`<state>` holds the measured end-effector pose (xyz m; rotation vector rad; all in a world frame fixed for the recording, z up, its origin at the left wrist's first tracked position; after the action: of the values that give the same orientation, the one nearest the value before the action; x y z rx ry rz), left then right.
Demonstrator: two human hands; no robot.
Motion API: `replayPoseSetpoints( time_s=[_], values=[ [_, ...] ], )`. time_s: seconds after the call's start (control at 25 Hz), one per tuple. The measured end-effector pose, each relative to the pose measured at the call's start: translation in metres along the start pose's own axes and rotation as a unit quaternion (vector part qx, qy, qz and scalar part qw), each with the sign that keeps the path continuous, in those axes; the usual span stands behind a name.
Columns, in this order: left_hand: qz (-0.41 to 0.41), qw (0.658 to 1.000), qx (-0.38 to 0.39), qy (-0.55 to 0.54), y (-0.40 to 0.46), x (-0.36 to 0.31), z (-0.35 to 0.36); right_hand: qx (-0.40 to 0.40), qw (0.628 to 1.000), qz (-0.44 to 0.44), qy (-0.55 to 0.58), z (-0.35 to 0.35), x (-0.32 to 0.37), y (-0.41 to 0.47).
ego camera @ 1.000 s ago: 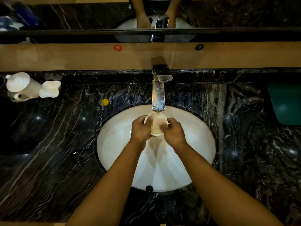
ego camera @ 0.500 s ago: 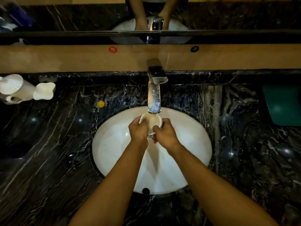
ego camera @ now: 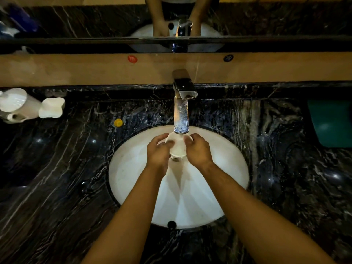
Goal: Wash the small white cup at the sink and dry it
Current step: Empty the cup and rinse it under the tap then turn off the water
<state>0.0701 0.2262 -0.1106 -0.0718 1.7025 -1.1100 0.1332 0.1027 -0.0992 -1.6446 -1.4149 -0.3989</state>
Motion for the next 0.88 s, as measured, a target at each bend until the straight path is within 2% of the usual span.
replayPoseSetpoints(
  time_s=[0.12,0.24,0.32,0.44,0.56,0.6,0.72,0.8,0.88],
  values=[
    [-0.040,0.997,-0.070,-0.011,-0.006,0.011,0.009,-0.001,0.992,0.058,0.115,0.018,-0.004,-0.016],
    [-0.042,0.997,-0.065,-0.016,-0.006,0.012,0.012,0.005,0.972,0.083,0.218,0.026,-0.010,-0.028],
    [-0.016,0.999,-0.037,0.020,-0.006,0.007,0.009,-0.020,0.983,0.070,0.170,0.020,-0.017,-0.021],
    [0.028,0.995,0.024,0.091,-0.007,0.000,0.005,-0.040,0.998,0.040,0.027,0.007,-0.018,-0.004],
    [-0.005,0.994,0.101,0.046,-0.007,-0.001,0.002,-0.024,0.999,-0.016,-0.013,-0.001,-0.009,0.003],
    [-0.017,0.994,0.104,0.024,-0.007,-0.001,0.001,-0.021,0.999,-0.030,-0.020,-0.002,-0.007,0.003],
    [-0.008,0.999,0.015,-0.031,-0.006,0.001,-0.002,-0.003,0.999,-0.004,0.046,0.002,-0.008,-0.005],
    [0.026,0.998,-0.060,-0.022,-0.006,0.001,-0.001,0.035,0.991,0.051,0.115,0.011,-0.011,-0.015],
    [0.051,0.995,-0.087,0.004,-0.004,0.001,0.001,0.061,0.990,0.063,0.112,0.019,-0.013,-0.023]
  ],
)
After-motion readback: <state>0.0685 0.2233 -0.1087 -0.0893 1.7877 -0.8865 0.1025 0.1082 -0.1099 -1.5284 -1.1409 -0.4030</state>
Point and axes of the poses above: each hand's wrist, its own y-axis towards the middle knuckle, its own z-axis out of the palm, x = y × z, the point moved 3 cm from there along y, towards the middle knuckle, and after that the axes turned 8 degrees about -x, right-handed, at the moved point
